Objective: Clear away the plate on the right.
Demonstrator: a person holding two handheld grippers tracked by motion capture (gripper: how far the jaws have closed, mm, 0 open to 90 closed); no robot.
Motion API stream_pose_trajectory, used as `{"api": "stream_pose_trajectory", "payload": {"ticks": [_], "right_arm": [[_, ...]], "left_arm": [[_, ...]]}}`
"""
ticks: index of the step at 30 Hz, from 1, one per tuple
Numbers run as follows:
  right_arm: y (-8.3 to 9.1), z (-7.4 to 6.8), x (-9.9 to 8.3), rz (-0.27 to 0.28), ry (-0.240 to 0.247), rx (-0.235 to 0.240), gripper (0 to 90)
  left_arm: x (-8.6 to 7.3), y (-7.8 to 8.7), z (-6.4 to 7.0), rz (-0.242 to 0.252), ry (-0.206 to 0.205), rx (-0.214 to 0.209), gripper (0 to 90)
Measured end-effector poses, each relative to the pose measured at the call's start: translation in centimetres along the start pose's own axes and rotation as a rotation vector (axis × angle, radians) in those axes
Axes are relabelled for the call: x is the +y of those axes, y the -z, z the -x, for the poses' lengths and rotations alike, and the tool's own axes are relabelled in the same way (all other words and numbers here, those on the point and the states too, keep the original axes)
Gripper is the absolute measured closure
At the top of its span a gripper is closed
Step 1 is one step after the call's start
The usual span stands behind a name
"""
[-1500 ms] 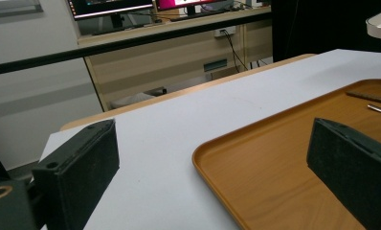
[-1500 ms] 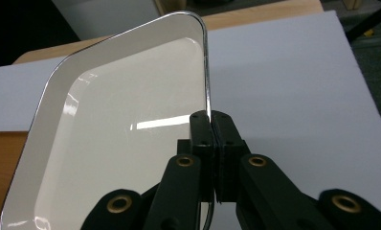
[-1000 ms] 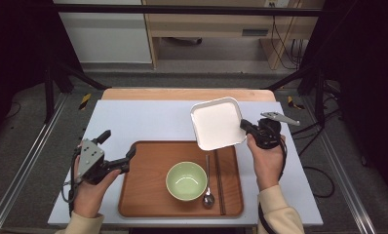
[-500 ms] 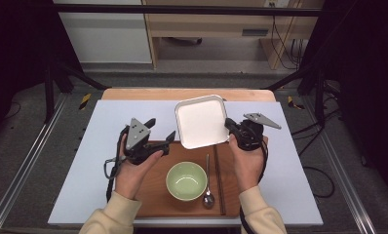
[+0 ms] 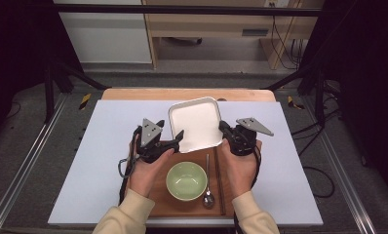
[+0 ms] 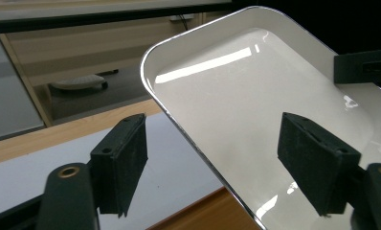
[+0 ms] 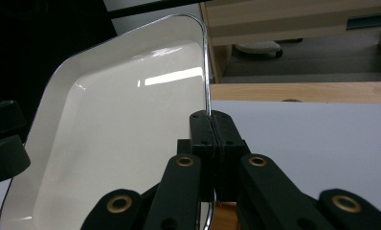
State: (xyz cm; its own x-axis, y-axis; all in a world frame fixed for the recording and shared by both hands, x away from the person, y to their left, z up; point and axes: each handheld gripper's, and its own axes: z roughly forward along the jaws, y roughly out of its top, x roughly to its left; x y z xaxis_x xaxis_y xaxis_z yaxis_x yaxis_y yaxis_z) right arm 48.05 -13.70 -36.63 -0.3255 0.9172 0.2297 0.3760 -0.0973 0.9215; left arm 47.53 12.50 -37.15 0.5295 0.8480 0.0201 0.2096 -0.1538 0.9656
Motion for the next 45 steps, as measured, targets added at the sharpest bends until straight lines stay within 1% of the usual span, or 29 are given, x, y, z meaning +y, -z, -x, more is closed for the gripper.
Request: {"api": "stream_pose_trajectory", "payload": {"ticks": [1,7,9,11,15,21,23,26,29,31,33,35,36,38,40,45], "right_arm": [[0.0,-0.1,0.0,0.003,0.004,0.000,89.1],[0.1,-0.5,0.2,0.017,0.008,0.004,89.1],[0.2,-0.6,0.3,0.023,0.008,0.005,89.1],[0.3,-0.7,0.4,0.027,0.012,0.004,89.1],[0.5,-0.9,0.4,0.040,0.014,0.003,89.1],[0.4,-1.1,0.4,0.053,0.023,0.006,89.1],[0.3,-1.3,0.3,0.045,0.036,-0.001,89.1],[0.2,-1.4,0.0,0.035,0.034,-0.002,88.9],[0.1,-1.6,-0.4,0.029,0.039,0.000,88.7],[0.1,-1.9,-0.6,0.025,0.053,0.001,88.3],[0.1,-2.2,-0.8,0.016,0.074,-0.001,88.1],[0.1,-2.4,-0.9,0.007,0.095,0.002,87.6],[0.0,-2.5,-1.0,0.003,0.106,0.004,87.5],[-0.1,-2.6,-1.3,-0.007,0.113,0.005,87.5],[-0.3,-2.6,-1.4,-0.016,0.111,0.004,87.5],[-0.5,-2.7,-1.8,-0.031,0.106,0.020,86.9]], "left_arm": [[0.0,0.0,-0.1,0.003,0.010,-0.002,27.8],[0.0,-0.1,-0.1,0.001,0.017,0.002,34.1],[-0.1,-0.1,0.0,0.007,0.018,-0.001,37.1],[-0.1,-0.2,0.0,0.013,0.028,-0.004,39.6],[-0.2,-0.2,0.0,0.025,0.062,-0.003,45.4],[-0.9,-0.6,-0.5,0.032,0.117,-0.007,53.6],[-1.0,-0.7,-0.7,0.035,0.128,-0.003,55.1],[-1.1,-0.6,-0.9,0.042,0.132,0.022,60.7],[-1.2,-0.5,-1.3,0.044,0.160,0.024,66.0],[-1.4,-0.5,-1.6,0.049,0.189,0.026,68.9],[-1.5,-0.4,-1.8,0.055,0.203,0.028,71.9],[-1.5,-0.4,-2.0,0.058,0.197,0.040,75.2],[-1.5,-0.3,-2.2,0.059,0.203,0.041,77.2],[-1.5,-0.2,-2.3,0.062,0.204,0.043,81.3],[-1.5,-0.1,-2.4,0.061,0.189,0.051,84.6],[-1.4,0.1,-2.7,0.079,0.191,0.062,87.7]]}}
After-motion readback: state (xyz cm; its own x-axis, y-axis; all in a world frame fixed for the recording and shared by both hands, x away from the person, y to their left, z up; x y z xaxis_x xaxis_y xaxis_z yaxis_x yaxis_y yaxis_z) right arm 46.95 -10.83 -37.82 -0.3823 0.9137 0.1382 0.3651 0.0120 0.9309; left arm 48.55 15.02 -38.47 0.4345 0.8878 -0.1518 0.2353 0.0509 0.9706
